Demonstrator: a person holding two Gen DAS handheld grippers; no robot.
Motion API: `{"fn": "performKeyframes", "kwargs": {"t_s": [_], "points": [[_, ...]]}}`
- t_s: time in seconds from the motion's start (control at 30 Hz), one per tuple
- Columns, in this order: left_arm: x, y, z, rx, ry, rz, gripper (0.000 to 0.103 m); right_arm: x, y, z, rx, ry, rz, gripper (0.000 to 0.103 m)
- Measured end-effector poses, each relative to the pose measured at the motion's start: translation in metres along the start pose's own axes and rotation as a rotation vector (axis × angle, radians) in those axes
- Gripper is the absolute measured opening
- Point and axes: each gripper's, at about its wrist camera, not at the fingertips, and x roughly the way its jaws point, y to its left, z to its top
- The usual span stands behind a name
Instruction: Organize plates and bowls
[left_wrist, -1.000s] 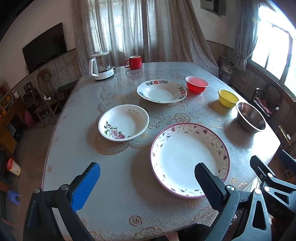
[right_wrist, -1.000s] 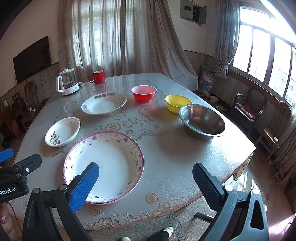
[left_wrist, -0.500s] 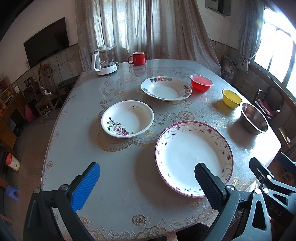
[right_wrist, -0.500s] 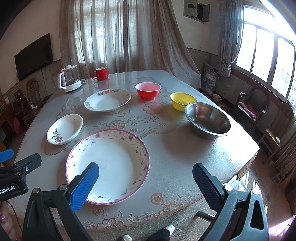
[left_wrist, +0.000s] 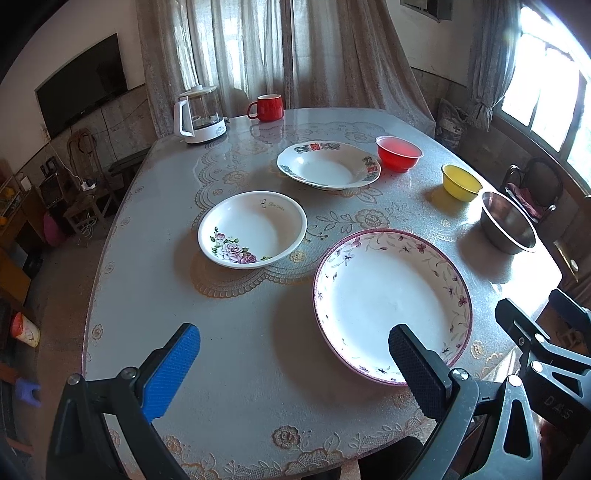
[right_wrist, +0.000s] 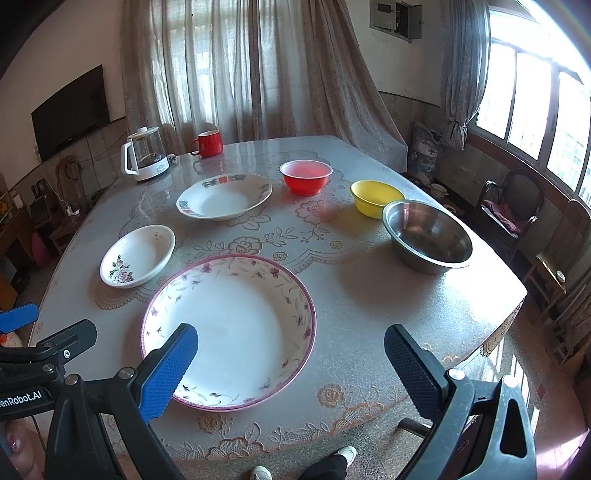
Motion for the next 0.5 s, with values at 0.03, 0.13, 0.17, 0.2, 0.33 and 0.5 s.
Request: {"fn": "performKeyframes", "kwargs": {"t_s": [0.03, 0.13, 0.17, 0.2, 0.33, 0.5], "points": [[0.003, 0.002, 0.001, -0.003, 0.005, 0.0, 0.103, 0.001, -0.002, 0.001, 0.004, -0.002, 0.003, 0.102], [0.015, 0.01, 0.003, -0.013, 0.039, -0.017, 0.103, 0.01, -0.013, 0.002, 0.032, 0.014, 0.045, 0.099], [0.02, 0.014, 0.003, -0.025, 0.055, -0.035, 0.103, 0.015, -0.018, 0.002, 0.04, 0.027, 0.061, 0.096], [0.026, 0.018, 0.003, -0.043, 0.07, -0.053, 0.103, 0.022, -0.022, 0.002, 0.048, 0.041, 0.069, 0.093], [0.053, 0.032, 0.002, -0.127, 0.132, -0.136, 0.103, 0.051, -0.037, -0.004, 0.046, 0.15, 0.07, 0.084], [0.084, 0.027, -0.003, -0.135, 0.239, -0.16, 0.103, 0.079, -0.037, -0.01, -0.04, 0.204, 0.076, 0.08]]}}
